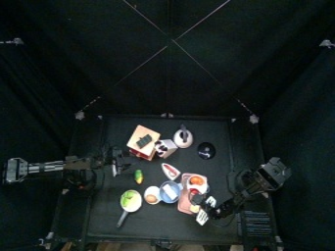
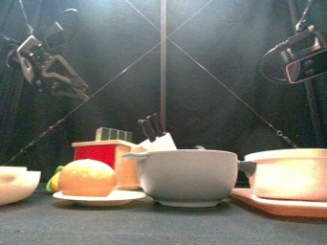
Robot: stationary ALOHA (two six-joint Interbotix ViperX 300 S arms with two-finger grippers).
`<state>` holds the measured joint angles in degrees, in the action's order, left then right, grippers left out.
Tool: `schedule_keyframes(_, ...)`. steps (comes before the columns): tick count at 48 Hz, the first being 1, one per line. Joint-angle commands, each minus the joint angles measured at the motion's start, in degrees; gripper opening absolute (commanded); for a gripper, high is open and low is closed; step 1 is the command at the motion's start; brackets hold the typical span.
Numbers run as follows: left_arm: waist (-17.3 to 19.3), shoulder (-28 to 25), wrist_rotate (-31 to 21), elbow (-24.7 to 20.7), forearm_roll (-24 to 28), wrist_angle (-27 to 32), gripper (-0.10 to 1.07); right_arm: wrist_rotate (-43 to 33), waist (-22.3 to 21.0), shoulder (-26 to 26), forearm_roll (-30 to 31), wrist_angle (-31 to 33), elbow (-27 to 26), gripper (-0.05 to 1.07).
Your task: Grab apple half
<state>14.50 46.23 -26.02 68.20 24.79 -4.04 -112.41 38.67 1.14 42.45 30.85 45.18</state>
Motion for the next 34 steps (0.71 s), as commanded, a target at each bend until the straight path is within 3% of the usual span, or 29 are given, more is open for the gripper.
schedule_keyframes(1, 0.09, -0.09, 0.09, -0.62, 0.0, -0.18, 0.87, 0.0, -0.35, -0.79, 0.26, -0.53, -0.7, 1.01)
schedule_keyframes(34, 0.09, -0.09, 0.09, -0.62, 0.0, -0.18, 0.87, 0.0, -0.97, -0.79, 0.97, -1.23, -0.44, 1.01)
